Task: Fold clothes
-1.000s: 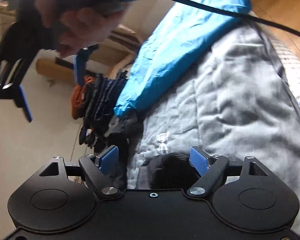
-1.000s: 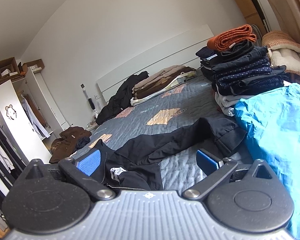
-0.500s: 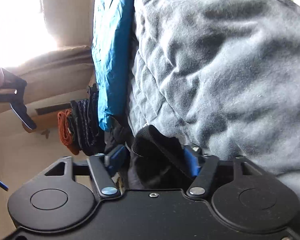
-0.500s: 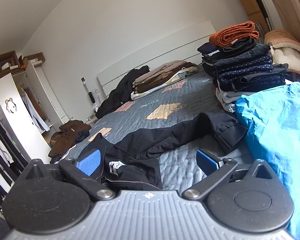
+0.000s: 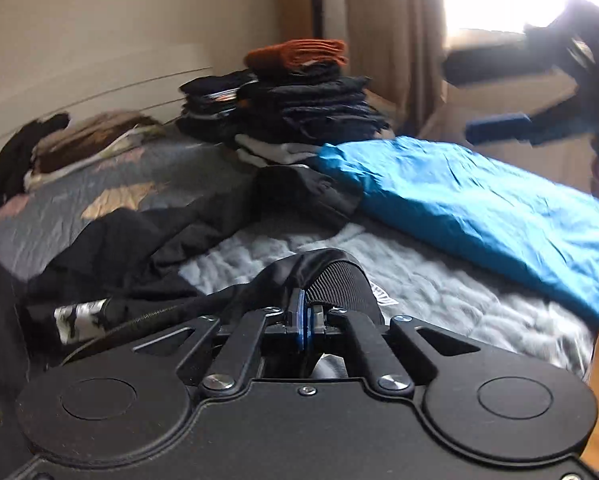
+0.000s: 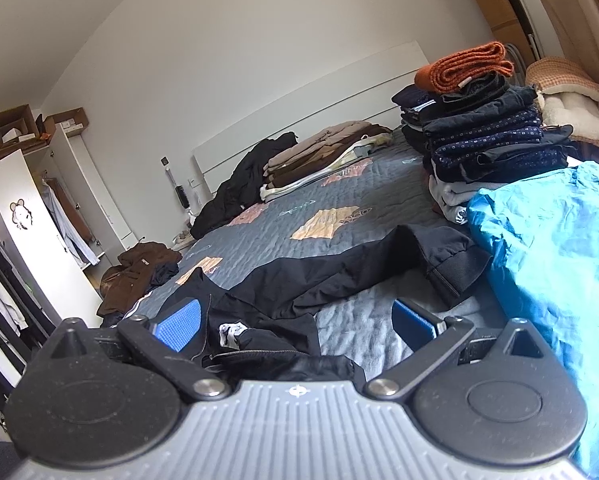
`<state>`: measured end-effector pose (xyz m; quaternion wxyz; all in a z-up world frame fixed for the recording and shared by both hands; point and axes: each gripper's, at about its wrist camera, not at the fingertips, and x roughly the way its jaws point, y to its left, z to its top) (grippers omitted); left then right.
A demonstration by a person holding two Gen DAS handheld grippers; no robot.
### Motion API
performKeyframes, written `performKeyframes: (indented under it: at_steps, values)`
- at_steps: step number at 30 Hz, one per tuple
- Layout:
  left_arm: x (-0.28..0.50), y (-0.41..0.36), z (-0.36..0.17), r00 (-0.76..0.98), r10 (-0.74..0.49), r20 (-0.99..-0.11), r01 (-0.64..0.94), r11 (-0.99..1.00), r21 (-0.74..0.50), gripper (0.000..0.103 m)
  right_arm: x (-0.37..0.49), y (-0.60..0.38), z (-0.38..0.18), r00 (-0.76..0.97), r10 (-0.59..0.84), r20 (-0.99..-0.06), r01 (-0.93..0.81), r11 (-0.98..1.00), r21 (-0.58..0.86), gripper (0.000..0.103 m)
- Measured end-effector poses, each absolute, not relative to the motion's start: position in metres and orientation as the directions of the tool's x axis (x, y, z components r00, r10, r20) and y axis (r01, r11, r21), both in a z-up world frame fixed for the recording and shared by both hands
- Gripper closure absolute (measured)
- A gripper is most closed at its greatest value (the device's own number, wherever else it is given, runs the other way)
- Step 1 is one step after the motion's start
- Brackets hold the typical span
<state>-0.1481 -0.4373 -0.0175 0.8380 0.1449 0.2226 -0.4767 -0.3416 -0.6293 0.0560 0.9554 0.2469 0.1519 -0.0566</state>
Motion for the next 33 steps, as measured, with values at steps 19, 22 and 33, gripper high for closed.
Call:
performKeyframes:
  at_steps: [19,22,33]
  values:
    - [-0.179,-0.369,-0.076,0.699,-0.498,-0.514,0.708,0.374,0.599,0.052,-0.312,-0.601,0.044,0.906,0.042,-0.421,0.139,0.911,0.389,0.001]
    - [-0.2,-0.356,-0.076,0.71,-0.534,-0.458,0.656,0.269,0.705,0.052,-0.312,-0.602,0.043,0.905,0.045,-0.423,0.138,0.909,0.392,0.001]
    - [-0.267,-0.361,-0.101,0.576,-0.746,-0.335,0.305,-0.184,0.934,0.05,-0.311,-0.599,0.045,0.908,0.055,-0.415,0.127,0.909,0.398,0.001]
